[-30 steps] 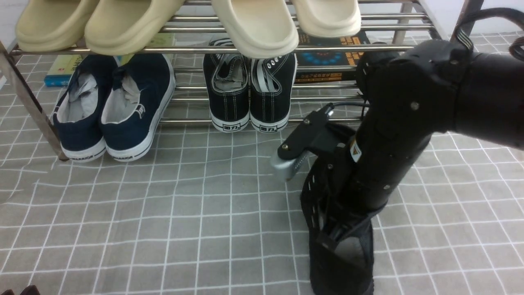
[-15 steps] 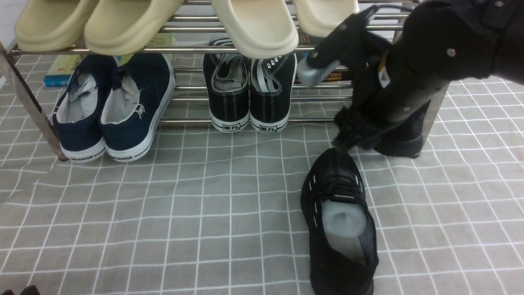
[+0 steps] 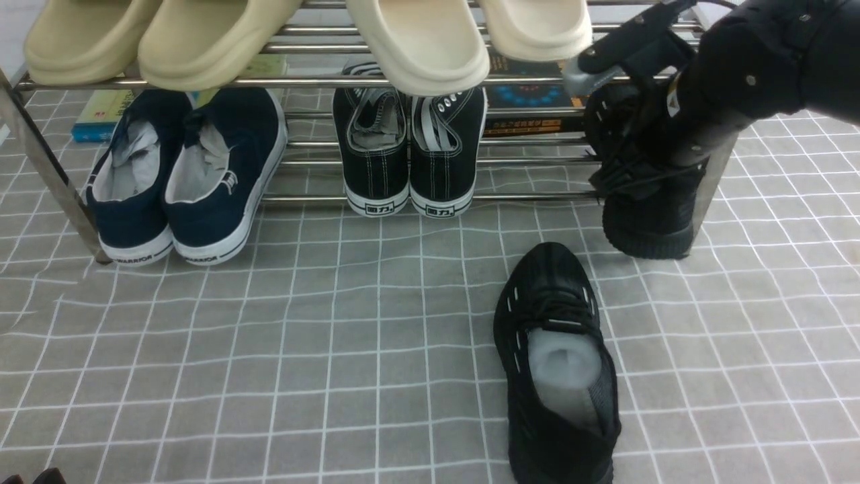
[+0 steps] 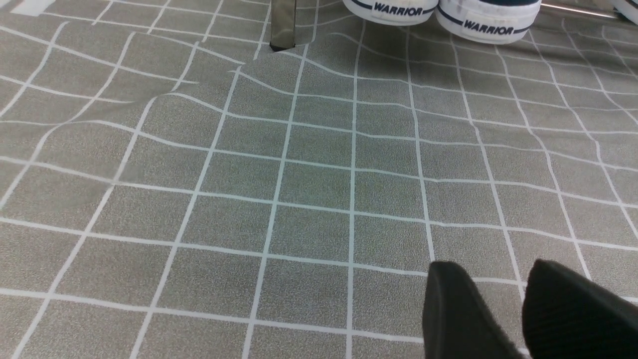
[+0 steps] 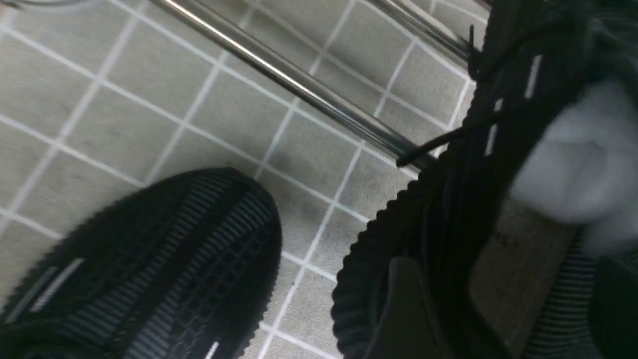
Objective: Take the shoes off the shelf with your hand from the grey coffee tablecloth.
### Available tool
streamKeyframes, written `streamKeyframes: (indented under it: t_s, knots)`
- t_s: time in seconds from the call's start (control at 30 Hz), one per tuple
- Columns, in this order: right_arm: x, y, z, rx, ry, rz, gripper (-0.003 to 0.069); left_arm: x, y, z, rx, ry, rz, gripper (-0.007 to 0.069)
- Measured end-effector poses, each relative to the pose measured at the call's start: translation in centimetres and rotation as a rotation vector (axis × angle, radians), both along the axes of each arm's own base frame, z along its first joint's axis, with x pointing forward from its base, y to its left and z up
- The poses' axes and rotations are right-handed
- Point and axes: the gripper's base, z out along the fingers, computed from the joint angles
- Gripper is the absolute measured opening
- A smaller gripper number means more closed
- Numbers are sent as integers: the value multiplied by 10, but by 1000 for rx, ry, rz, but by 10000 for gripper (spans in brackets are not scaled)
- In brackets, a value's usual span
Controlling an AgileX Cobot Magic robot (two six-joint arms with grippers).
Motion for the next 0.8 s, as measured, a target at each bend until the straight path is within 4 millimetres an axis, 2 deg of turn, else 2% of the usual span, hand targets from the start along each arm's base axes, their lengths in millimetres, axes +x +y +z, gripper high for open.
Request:
streamKeyframes:
  t_s: [0.13,0.27,0.4,0.47,0.7,0.8]
  knots:
    - [4,1,-11,-13,30,-4,461,0,0,0,3,0,0,239]
    - [4,1,-17,-13,62,-12,386,0,0,0,3,0,0,239]
    - [-2,0,-19,-12,126,-26,86,0,0,0,3,0,0,239]
    - [-9,-1,-15,-7,173,-29,13,0,0,0,3,0,0,239]
    - [-59,-1,22,13,358,10,4,0,0,0,5,0,0,239]
    - [-76,4,36,75,404,44,4,0,0,0,6,0,1,239]
